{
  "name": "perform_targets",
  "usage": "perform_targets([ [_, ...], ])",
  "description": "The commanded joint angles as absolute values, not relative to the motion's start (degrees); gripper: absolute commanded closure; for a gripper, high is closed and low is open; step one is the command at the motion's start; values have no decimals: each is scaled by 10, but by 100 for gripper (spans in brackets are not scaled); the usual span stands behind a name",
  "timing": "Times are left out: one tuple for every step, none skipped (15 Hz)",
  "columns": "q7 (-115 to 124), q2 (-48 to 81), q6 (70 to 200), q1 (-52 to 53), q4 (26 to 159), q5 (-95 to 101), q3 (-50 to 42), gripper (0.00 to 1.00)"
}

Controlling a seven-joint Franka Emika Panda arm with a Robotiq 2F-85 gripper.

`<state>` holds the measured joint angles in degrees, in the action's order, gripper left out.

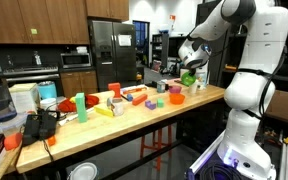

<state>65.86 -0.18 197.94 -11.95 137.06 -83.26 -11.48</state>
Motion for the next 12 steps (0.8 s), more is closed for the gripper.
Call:
perform_targets([
  [623,12,1979,-132,1332,-832,-129,99],
  [615,15,1978,-133,1324,-833,-131,99],
  [608,17,1978,-135,1317,-834,-133,99],
  [600,19,1978,-136,1309,-834,-135,99],
  [594,22,1978,-137,1303,-836,-136,99],
  [588,24,1978,-137,1297,-837,-137,99],
  [583,26,1978,-137,1291,-837,-139,99],
  [576,27,1978,-138,1288,-838,-140,99],
  [571,26,1978,-139,1285,-839,-141,99],
  [565,25,1978,-140,1283,-839,-143,99],
  [559,22,1979,-142,1282,-838,-145,99],
  [552,20,1979,-142,1280,-838,-147,99],
])
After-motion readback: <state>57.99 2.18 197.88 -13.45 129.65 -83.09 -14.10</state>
